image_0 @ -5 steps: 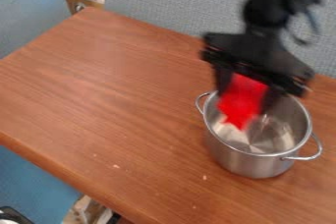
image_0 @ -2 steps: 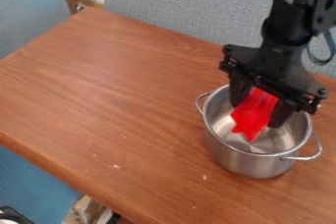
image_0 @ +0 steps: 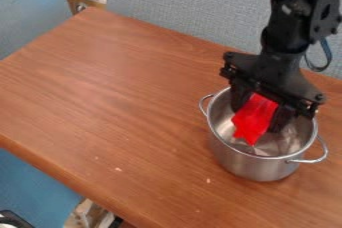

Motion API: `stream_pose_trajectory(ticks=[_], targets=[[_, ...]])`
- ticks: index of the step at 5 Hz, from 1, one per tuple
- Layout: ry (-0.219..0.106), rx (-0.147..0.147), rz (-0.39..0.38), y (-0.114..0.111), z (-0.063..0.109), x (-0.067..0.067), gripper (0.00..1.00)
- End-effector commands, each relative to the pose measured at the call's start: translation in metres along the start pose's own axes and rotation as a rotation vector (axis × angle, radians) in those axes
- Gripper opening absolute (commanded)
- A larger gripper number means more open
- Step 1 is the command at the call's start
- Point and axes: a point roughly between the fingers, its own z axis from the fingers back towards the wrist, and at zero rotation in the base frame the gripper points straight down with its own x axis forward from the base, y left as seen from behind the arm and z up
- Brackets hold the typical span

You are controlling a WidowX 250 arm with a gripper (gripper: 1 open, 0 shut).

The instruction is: Put the red object in the metal pot

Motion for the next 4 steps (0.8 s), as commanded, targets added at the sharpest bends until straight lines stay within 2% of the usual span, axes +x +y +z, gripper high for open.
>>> stream_pose_trajectory(ticks=[1,4], targets=[[-0.037,-0.014,0.017,0.005,0.008,0.009,1.0],[-0.043,-0.015,0.016,0.01,0.011,0.019,1.0]])
